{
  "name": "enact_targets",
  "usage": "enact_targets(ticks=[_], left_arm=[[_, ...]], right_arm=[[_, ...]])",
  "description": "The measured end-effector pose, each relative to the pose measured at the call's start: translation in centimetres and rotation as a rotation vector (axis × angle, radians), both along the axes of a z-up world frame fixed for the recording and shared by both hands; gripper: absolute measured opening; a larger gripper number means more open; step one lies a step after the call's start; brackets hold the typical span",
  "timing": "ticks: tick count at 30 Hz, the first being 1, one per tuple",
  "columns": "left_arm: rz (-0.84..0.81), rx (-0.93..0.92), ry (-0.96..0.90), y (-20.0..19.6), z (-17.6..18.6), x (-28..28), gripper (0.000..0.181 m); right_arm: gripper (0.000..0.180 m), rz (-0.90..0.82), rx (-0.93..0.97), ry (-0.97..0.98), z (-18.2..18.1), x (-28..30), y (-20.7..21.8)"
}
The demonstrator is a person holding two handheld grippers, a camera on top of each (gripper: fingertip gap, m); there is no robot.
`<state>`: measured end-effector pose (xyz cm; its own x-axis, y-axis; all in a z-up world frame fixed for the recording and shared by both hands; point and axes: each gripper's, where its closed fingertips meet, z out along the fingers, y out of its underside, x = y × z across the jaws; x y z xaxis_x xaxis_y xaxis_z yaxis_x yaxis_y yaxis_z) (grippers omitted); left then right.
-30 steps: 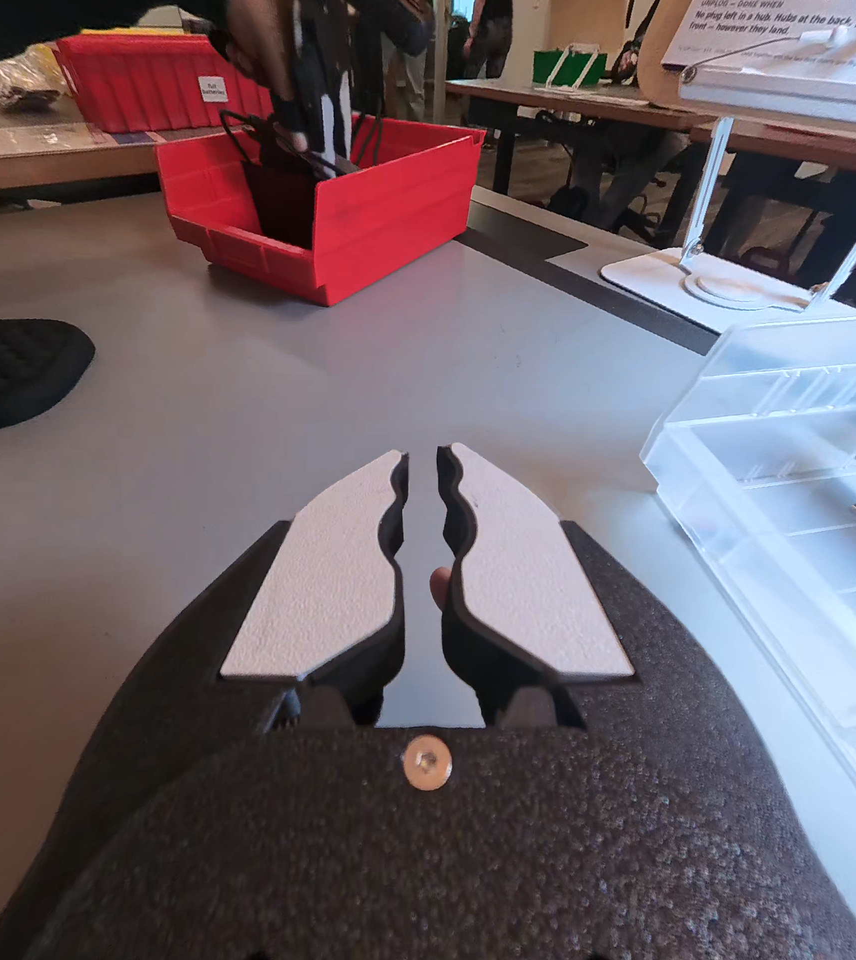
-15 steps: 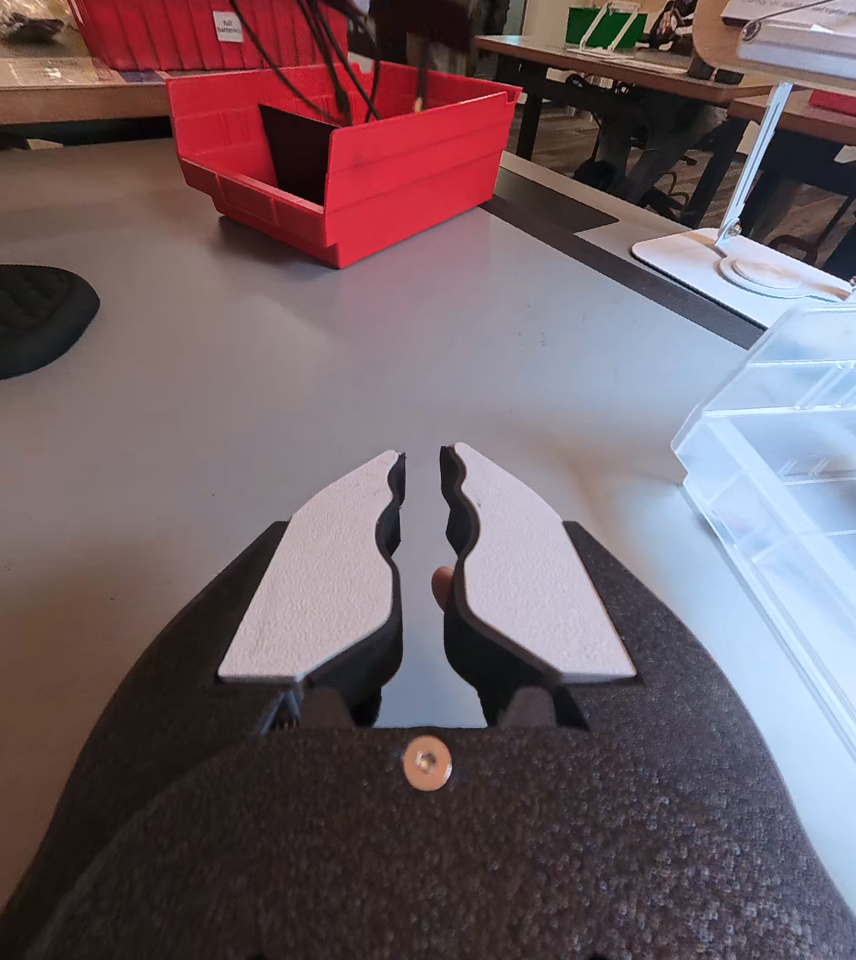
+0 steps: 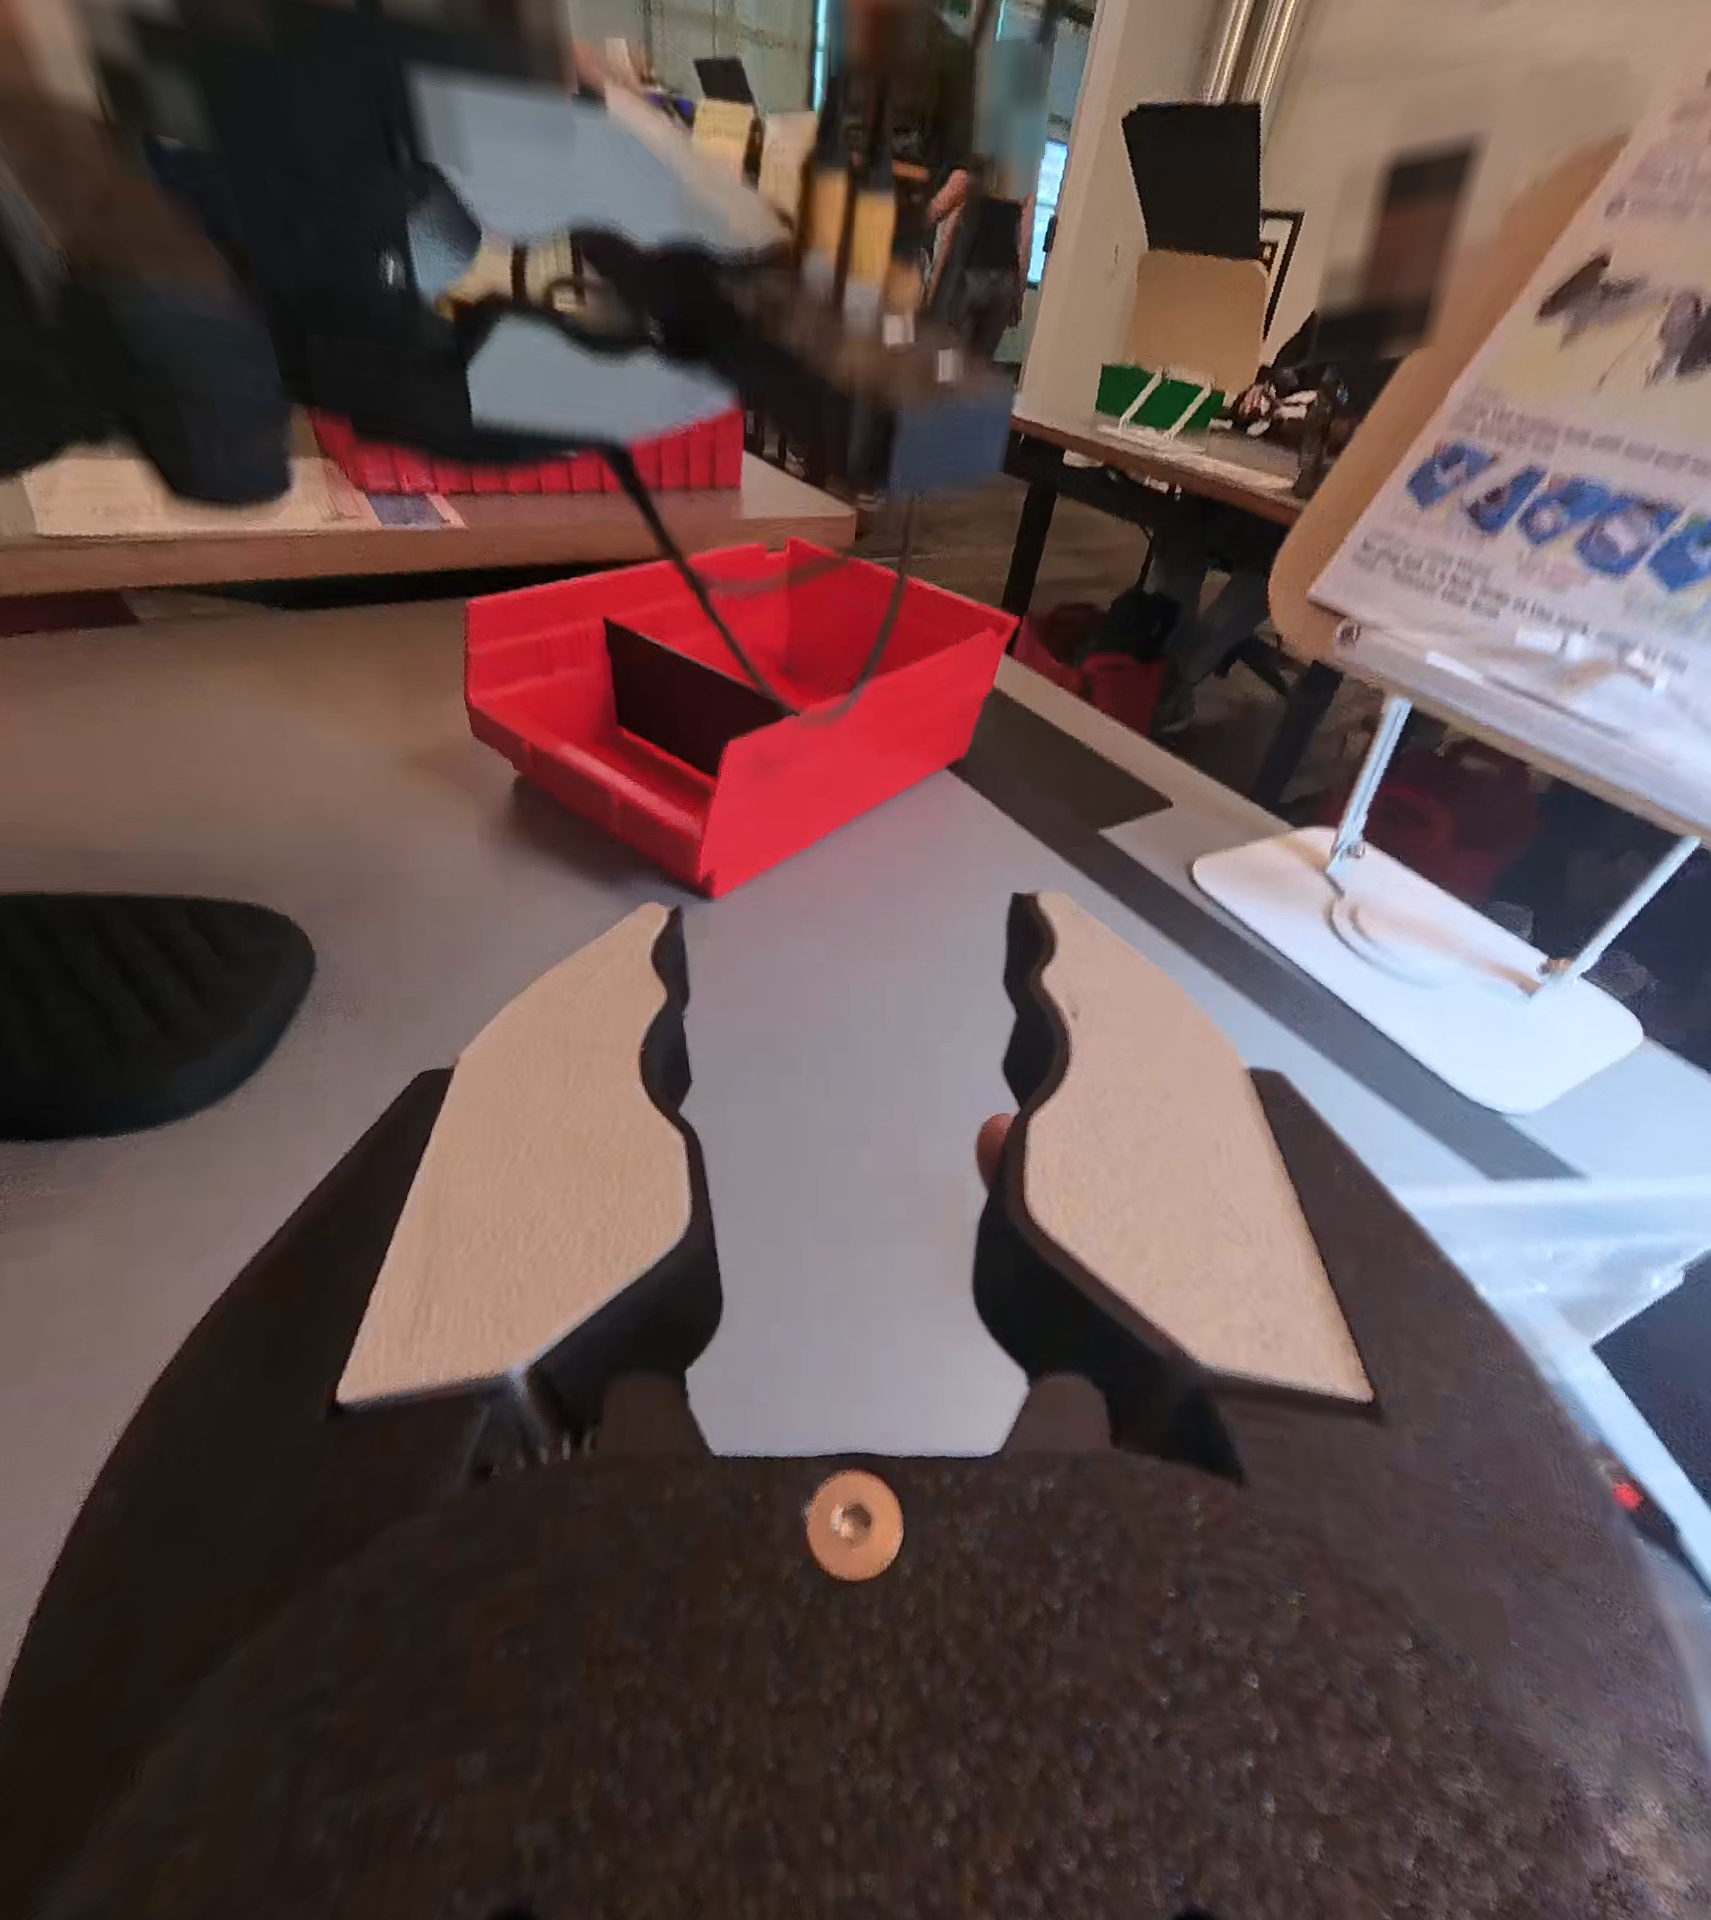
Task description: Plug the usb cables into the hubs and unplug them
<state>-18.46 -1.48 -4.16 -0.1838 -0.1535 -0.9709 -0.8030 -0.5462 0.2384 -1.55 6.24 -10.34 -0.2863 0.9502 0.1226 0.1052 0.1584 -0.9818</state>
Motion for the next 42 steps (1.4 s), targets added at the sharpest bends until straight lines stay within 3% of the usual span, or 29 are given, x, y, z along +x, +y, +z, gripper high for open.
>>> enact_targets(ticks=[3,6,9,12,14,17,21,25,27,29,33,36,38,42], left_arm=[[-0.122,-0.068,0.060,1.8,-2.4,5.3,0.025],[-0.230,-0.149,0.091,3.0,-5.4,9.7,0.025],[-0.293,-0.221,0.088,3.6,-8.2,12.4,0.025],[-0.309,-0.290,0.018,3.5,-10.2,12.9,0.026],[-0.275,-0.298,-0.140,3.2,-11.1,13.0,0.031],[-0.231,-0.247,-0.382,2.8,-10.9,13.1,0.057],[-0.255,-0.079,-0.827,1.7,-9.0,13.5,0.055],[-0.415,0.069,-1.509,-0.1,-6.8,16.6,0.044],[-0.504,0.040,-1.860,-0.7,-6.8,19.7,0.035],[-0.544,-0.048,-2.145,-0.5,-8.0,22.7,0.040],[-0.478,0.059,-2.345,3.3,-10.5,22.4,0.068],[-0.514,0.040,-2.453,5.1,-10.7,21.3,0.074],[-0.554,0.017,-2.476,6.0,-11.1,21.0,0.068],[-0.593,0.019,-2.714,7.1,-12.5,20.7,0.082]], right_arm=[[0.071,-0.003,0.058,-0.015,0.7,-1.2,-1.0],[0.079,0.046,0.081,-0.123,-1.9,-2.0,-2.1],[0.062,0.133,0.103,-0.230,-5.6,-1.6,-3.5],[0.060,0.169,0.031,-0.227,-7.4,-1.1,-4.0],[0.059,0.221,-0.130,-0.238,-7.9,-0.5,-4.4],[0.058,0.282,-0.376,-0.253,-8.3,0.1,-4.2],[0.058,0.304,-0.611,-0.257,-7.8,0.7,-2.6],[0.058,0.284,-0.723,-0.240,-7.7,0.9,-1.1],[0.058,0.267,-0.746,-0.211,-7.3,0.8,-0.4],[0.055,0.262,-0.747,-0.136,-6.4,0.8,0.0],[0.056,0.280,-0.752,0.110,-2.7,1.6,0.1],[0.056,0.244,-0.691,0.174,-2.0,2.1,0.2],[0.057,0.224,-0.698,0.180,-2.3,2.2,0.9],[0.056,0.231,-0.696,0.188,-2.5,2.2,1.2]])
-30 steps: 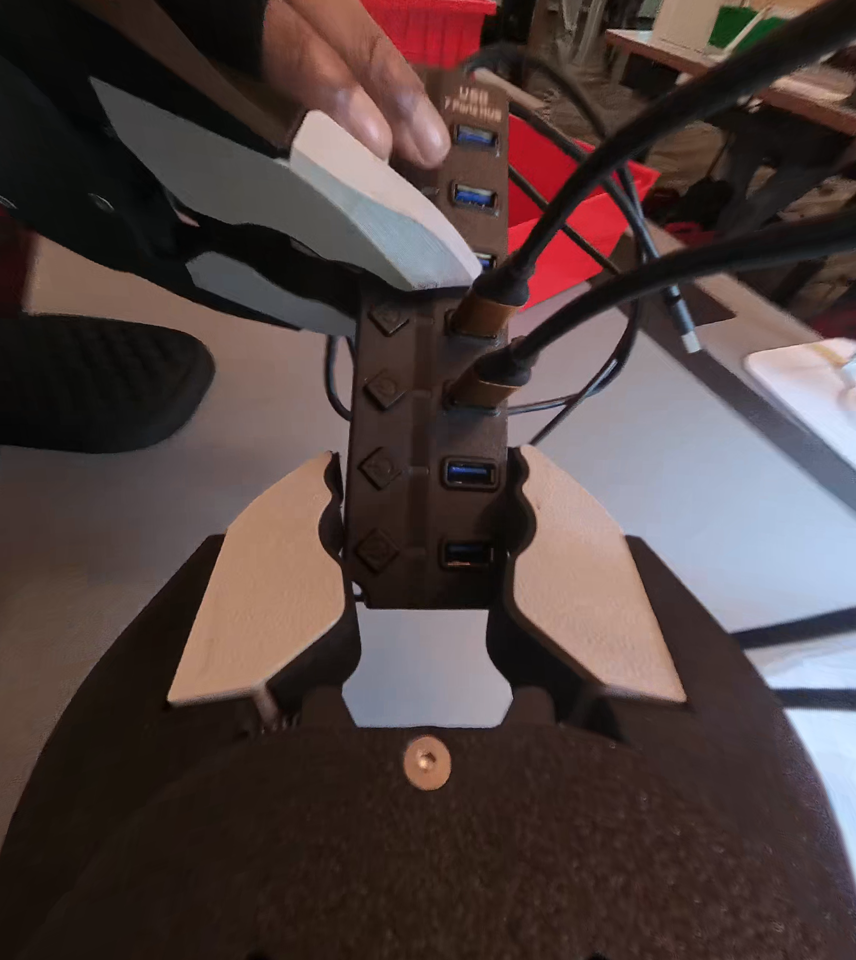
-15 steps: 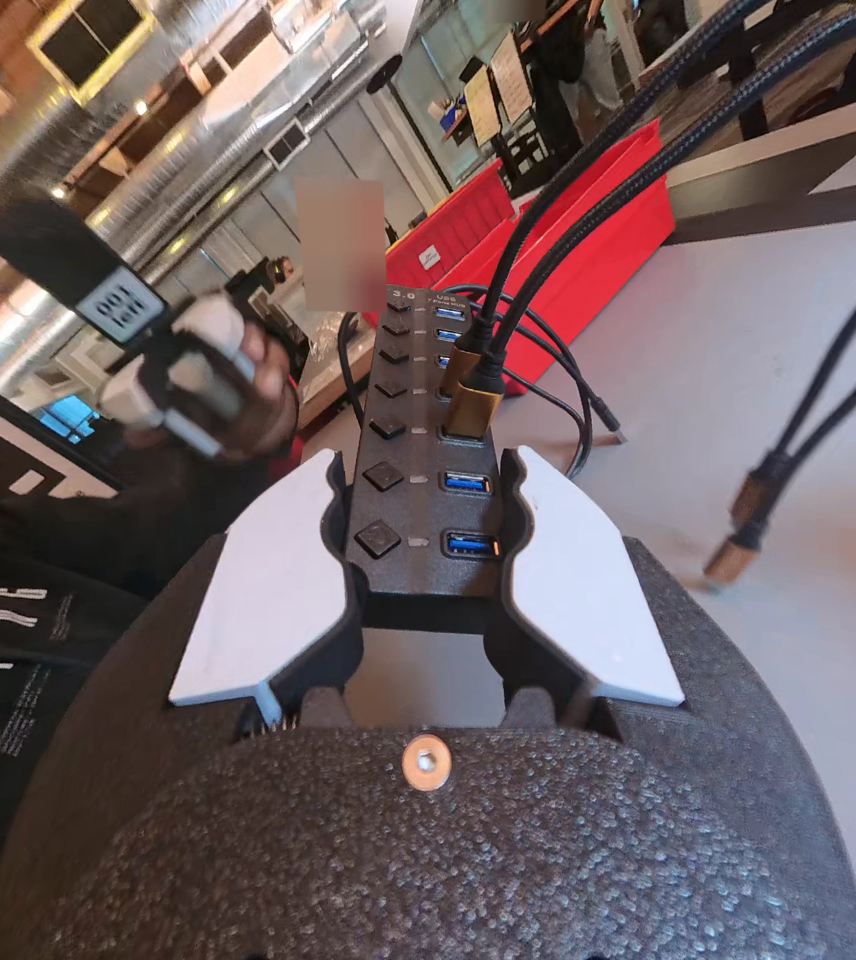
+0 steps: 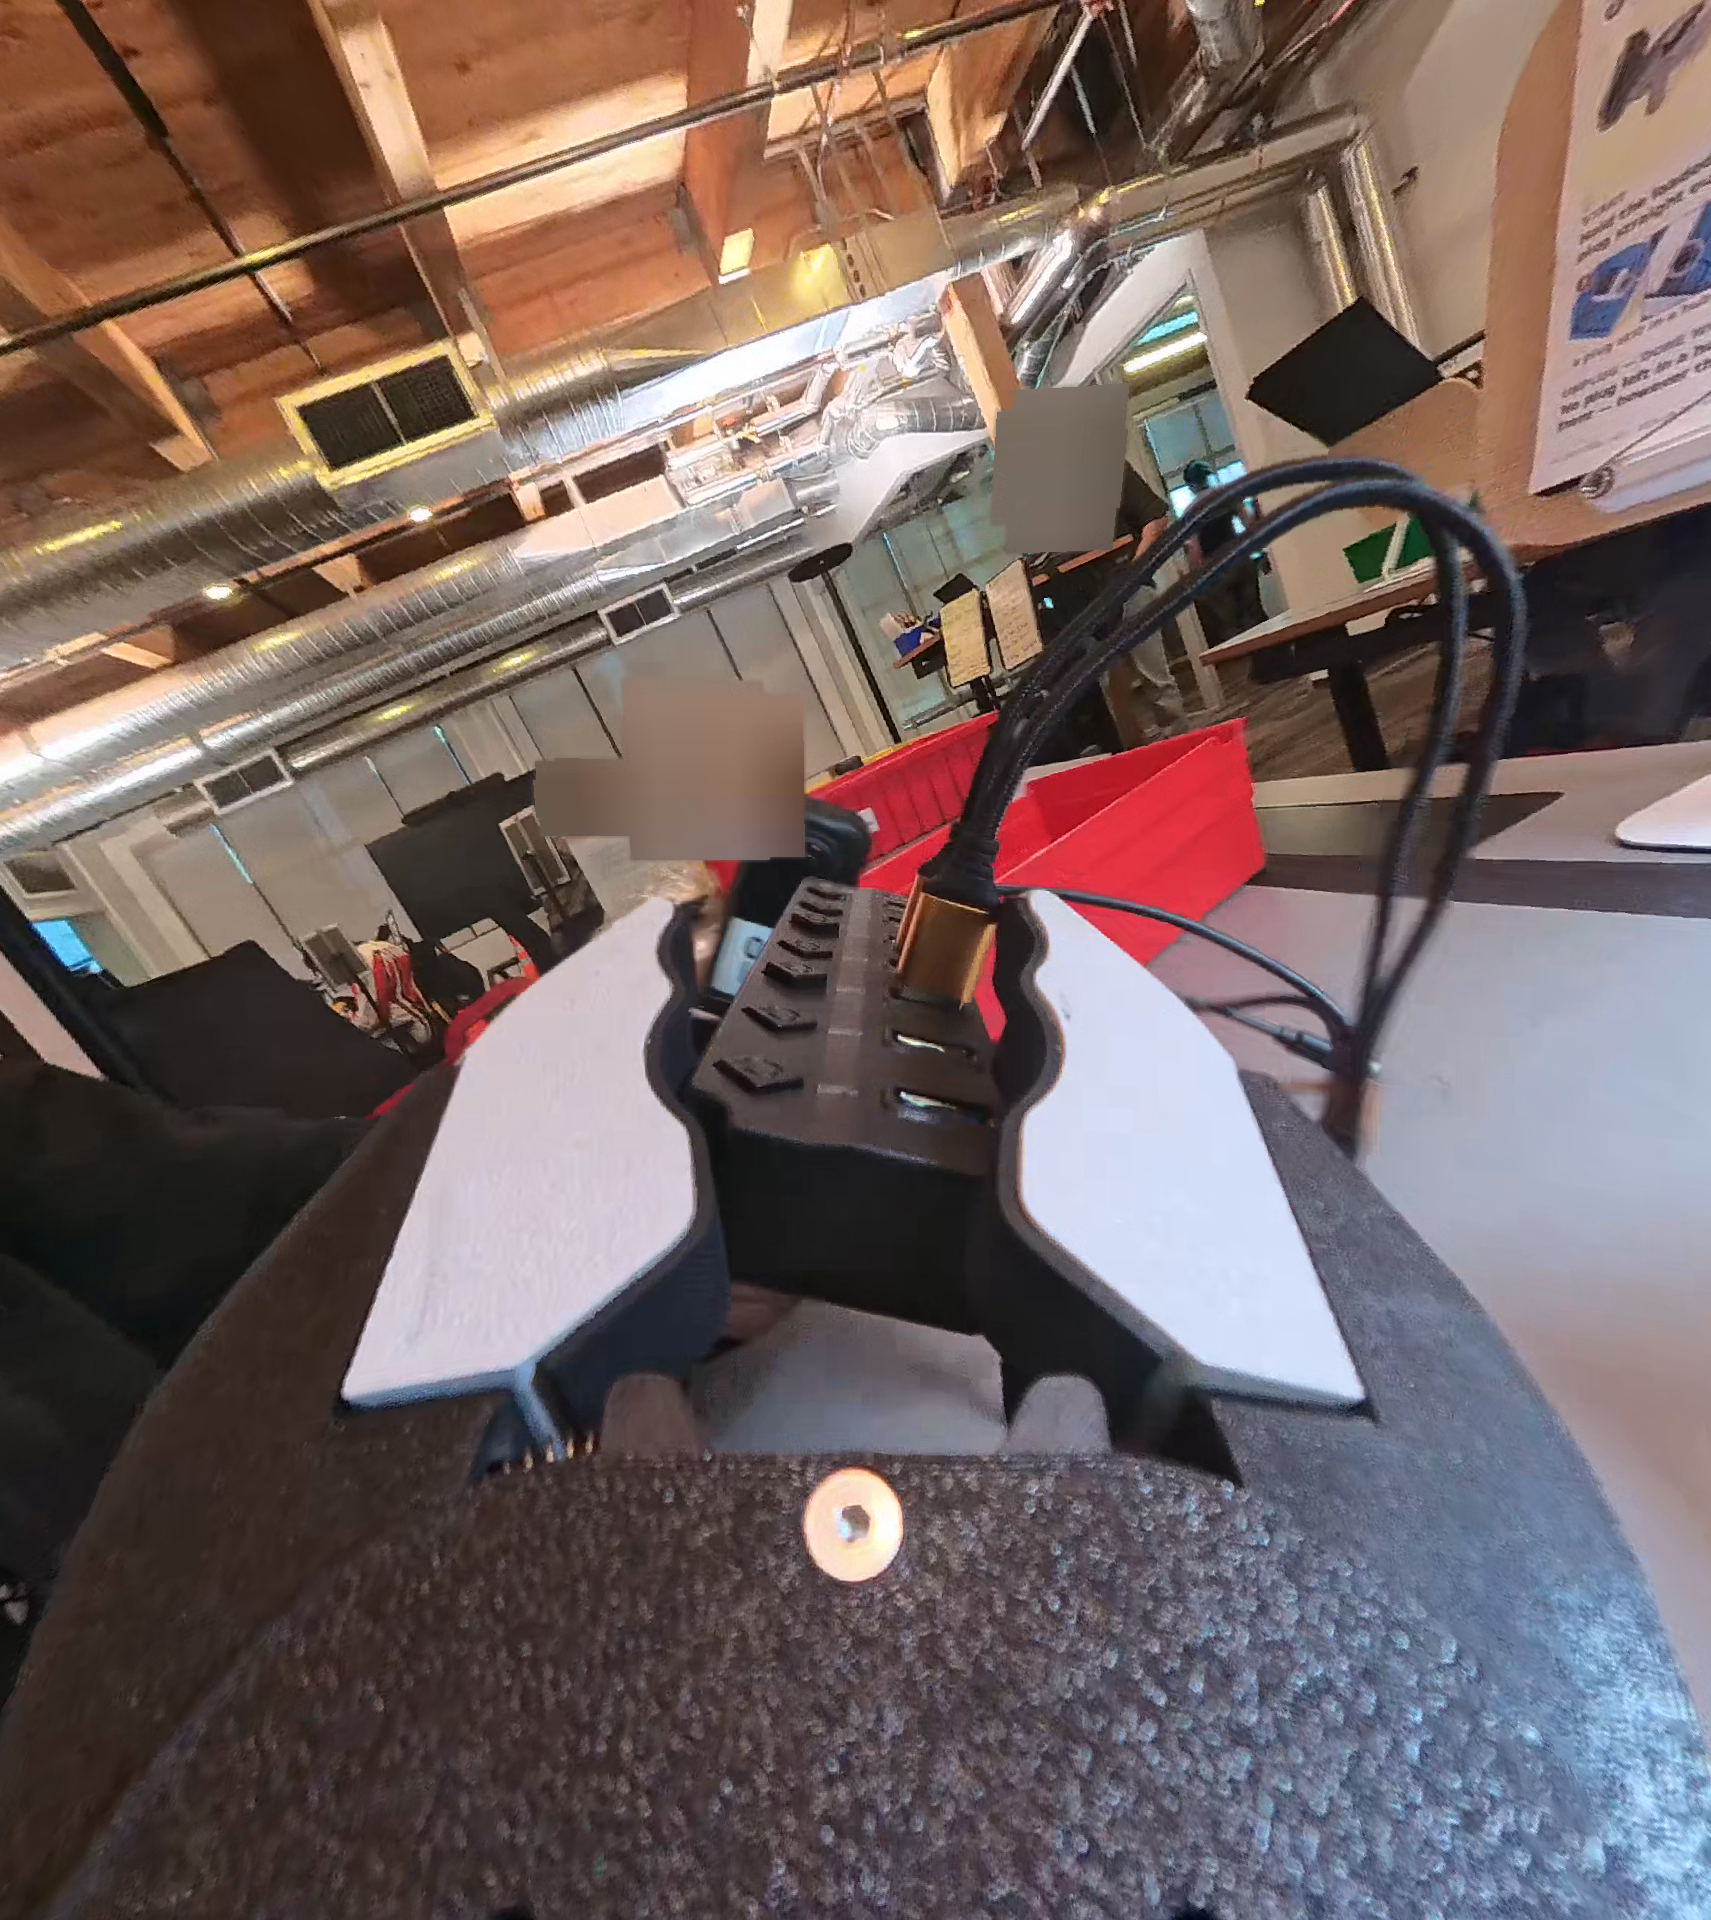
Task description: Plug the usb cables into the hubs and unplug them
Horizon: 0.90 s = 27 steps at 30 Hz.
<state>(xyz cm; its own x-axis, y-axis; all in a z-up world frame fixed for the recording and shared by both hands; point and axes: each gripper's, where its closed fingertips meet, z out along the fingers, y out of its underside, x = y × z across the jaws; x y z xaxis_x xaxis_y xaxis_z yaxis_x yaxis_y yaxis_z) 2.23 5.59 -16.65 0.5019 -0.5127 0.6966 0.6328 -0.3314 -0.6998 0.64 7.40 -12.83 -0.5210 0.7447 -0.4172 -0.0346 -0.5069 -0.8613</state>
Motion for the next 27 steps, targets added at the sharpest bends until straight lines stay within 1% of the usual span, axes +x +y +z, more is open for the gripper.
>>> enact_targets(ticks=[2,3,4,5,7,9,11,12,13,14,15,17,19,22,25,27], left_arm=[[0.049,0.075,-0.074,0.1,0.8,-1.4,0.086],[0.073,0.119,-0.067,-0.1,1.4,-2.0,0.084],[0.084,0.178,-0.057,-0.7,2.3,-2.5,0.071],[0.089,0.213,-0.049,-1.2,3.0,-2.7,0.066],[0.087,0.213,0.001,-1.8,3.3,-3.1,0.065],[0.083,0.215,0.126,-2.4,3.2,-3.4,0.064],[0.060,0.208,0.316,-3.2,2.7,-3.5,0.064],[0.070,0.212,0.411,-3.6,2.5,-3.7,0.064],[0.065,0.216,0.495,-4.1,2.5,-3.8,0.064],[0.056,0.215,0.574,-4.6,2.3,-4.0,0.065],[0.058,0.215,0.647,-5.0,2.2,-4.2,0.064],[0.045,0.205,0.767,-5.8,1.9,-4.4,0.064],[0.031,0.199,0.861,-6.3,1.4,-4.3,0.064],[0.017,0.200,0.965,-6.3,0.7,-3.7,0.064],[0.008,0.194,1.090,-6.3,-0.3,-2.8,0.064],[0.017,0.198,1.148,-6.2,-0.6,-2.5,0.064]], right_arm=[[0.056,0.049,-0.017,0.028,0.3,0.2,-1.1],[0.056,0.050,-0.002,0.027,0.2,0.0,-1.6],[0.056,0.060,0.020,0.024,0.0,0.0,-2.1],[0.056,0.077,0.037,0.021,-0.3,-0.1,-2.7],[0.056,0.100,0.116,-0.004,-1.3,-0.3,-3.9],[0.056,0.113,0.261,-0.065,-3.1,-0.7,-5.0],[0.058,0.105,0.401,-0.115,-4.5,-1.2,-5.4],[0.056,0.099,0.466,-0.136,-4.9,-1.3,-5.4],[0.056,0.085,0.522,-0.146,-5.0,-1.2,-5.1],[0.051,0.083,0.588,-0.163,-5.2,-1.0,-4.8],[0.046,0.089,0.672,-0.187,-5.5,-0.6,-4.5],[0.045,0.059,0.870,-0.222,-5.4,0.0,-3.6],[0.039,0.062,1.034,-0.222,-4.3,0.5,-3.8],[0.033,0.014,1.247,-0.207,-2.7,-0.4,-4.6],[0.031,0.040,1.406,-0.212,-2.6,-1.8,-6.0],[0.030,0.121,1.462,-0.269,-4.0,-2.5,-6.8]])
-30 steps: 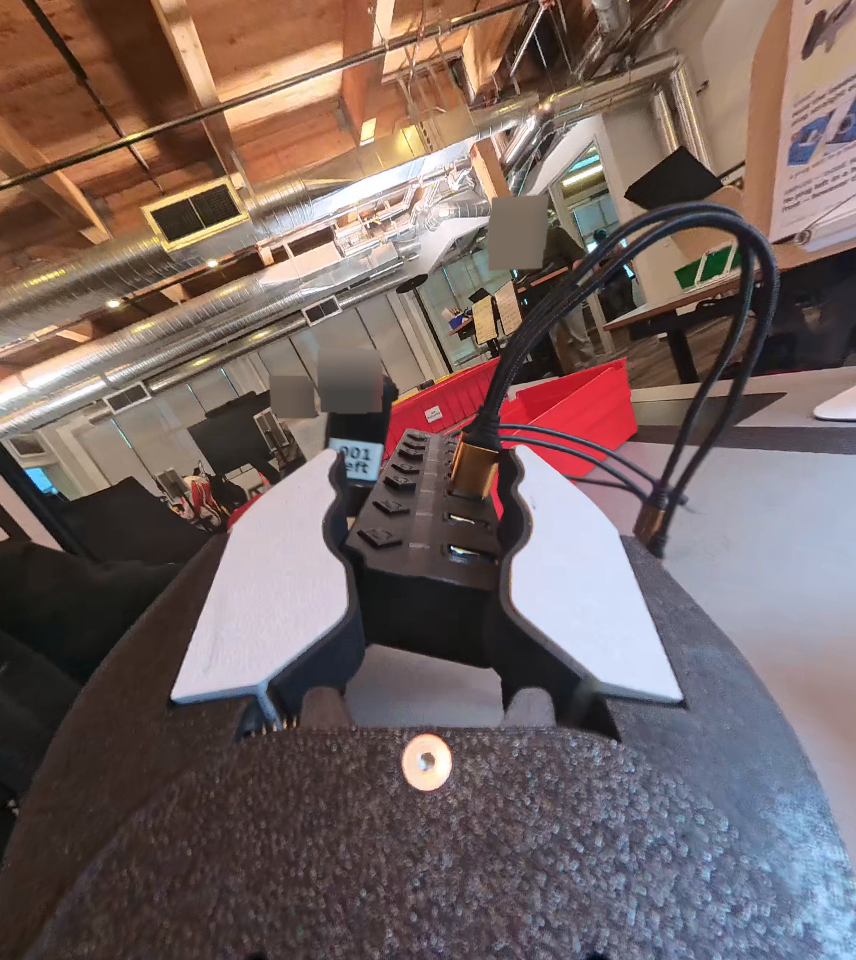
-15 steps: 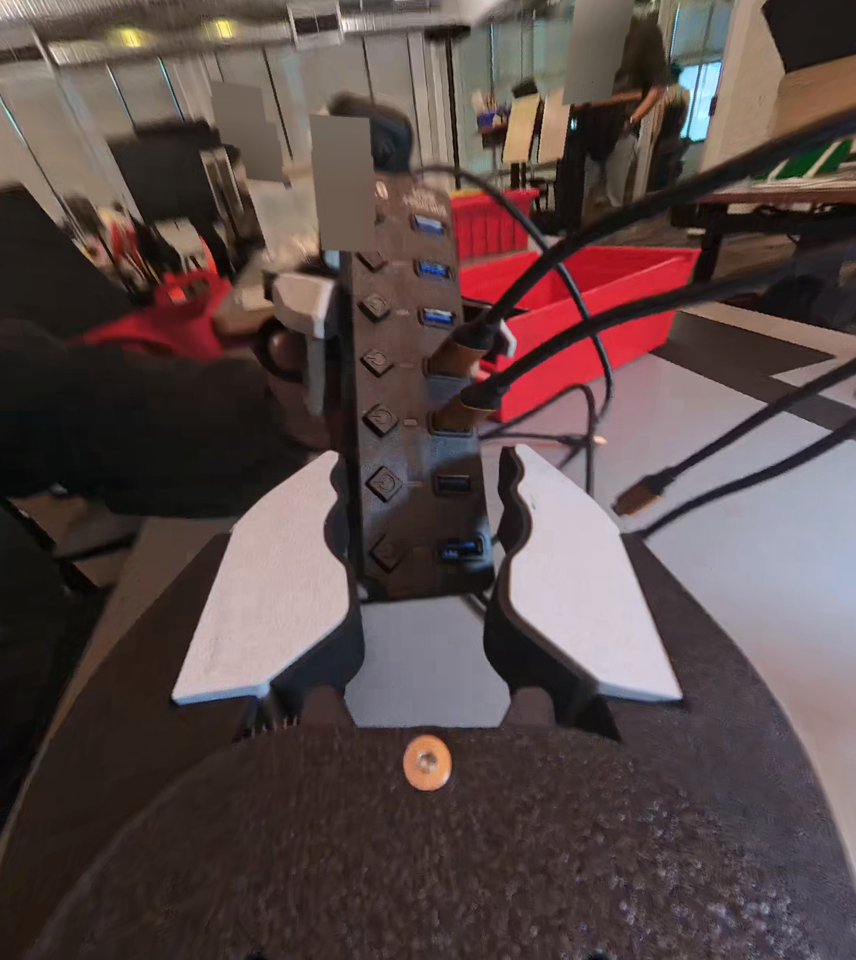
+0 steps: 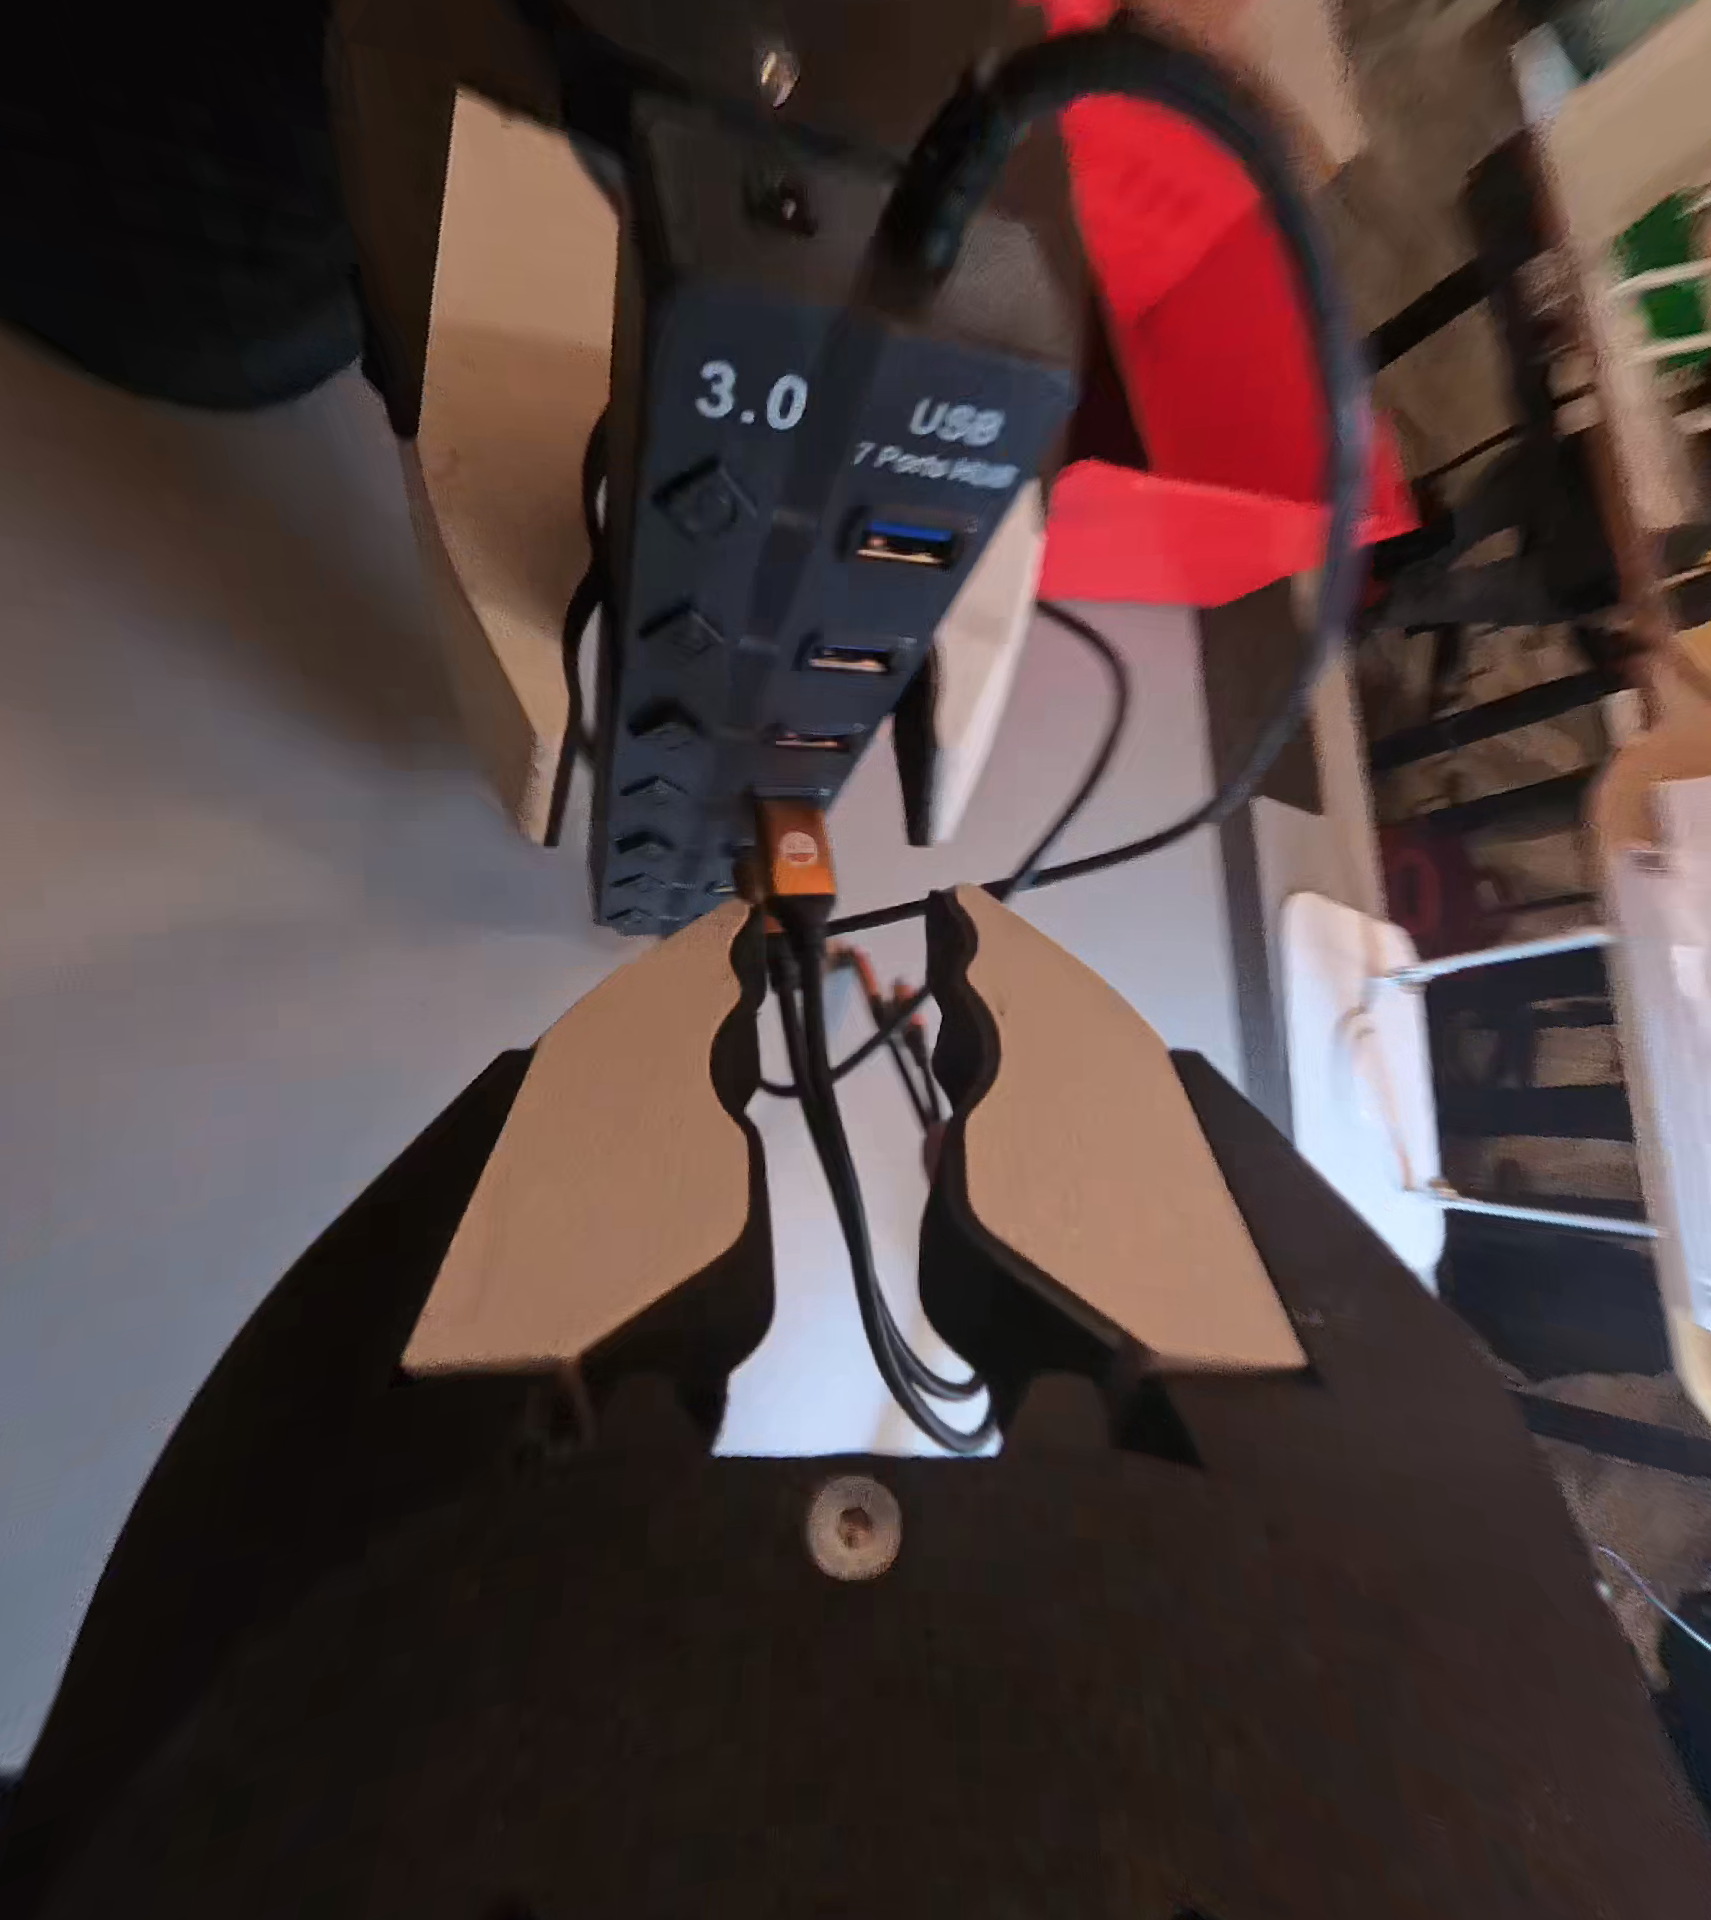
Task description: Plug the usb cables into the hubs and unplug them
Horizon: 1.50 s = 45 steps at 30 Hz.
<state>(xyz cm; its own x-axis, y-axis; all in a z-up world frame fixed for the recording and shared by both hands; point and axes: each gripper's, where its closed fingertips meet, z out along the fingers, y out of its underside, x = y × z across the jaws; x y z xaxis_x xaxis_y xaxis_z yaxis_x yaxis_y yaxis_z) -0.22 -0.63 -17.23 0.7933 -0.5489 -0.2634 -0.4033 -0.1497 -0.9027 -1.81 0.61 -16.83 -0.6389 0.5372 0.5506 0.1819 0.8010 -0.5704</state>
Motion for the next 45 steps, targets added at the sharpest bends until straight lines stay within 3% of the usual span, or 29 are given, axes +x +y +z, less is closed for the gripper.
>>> enact_targets(ticks=[5,18,20,29,33,36,42,45], left_arm=[[0.037,0.017,0.082,-0.1,-0.6,-0.5,0.064],[0.053,0.091,0.065,0.3,-0.1,-0.2,0.064],[0.085,0.111,0.038,0.6,0.2,-0.9,0.074],[0.107,0.046,0.227,1.0,-2.7,-1.4,0.064],[0.282,-0.017,0.390,1.1,-3.4,-5.5,0.064],[0.318,-0.017,0.285,0.2,-2.5,-7.3,0.064],[0.353,0.034,0.073,0.9,-1.2,-7.4,0.064],[0.368,0.016,-0.012,1.2,-1.6,-7.9,0.064]], right_arm=[[0.016,0.031,-0.035,-0.063,-2.2,-1.3,-1.1],[0.016,0.055,-0.113,0.011,-2.3,-1.7,-1.3],[0.016,0.057,-0.118,0.032,-1.8,-1.6,-1.2],[0.016,0.076,-0.057,0.084,-2.0,-1.7,-1.4],[0.016,-0.036,0.016,0.094,-2.2,-2.5,1.4],[0.016,-0.128,-0.082,0.159,0.8,-2.3,5.3],[0.016,-0.310,-0.204,0.439,11.7,-0.1,14.1],[0.016,-0.390,-0.238,0.529,13.6,0.8,18.0]])
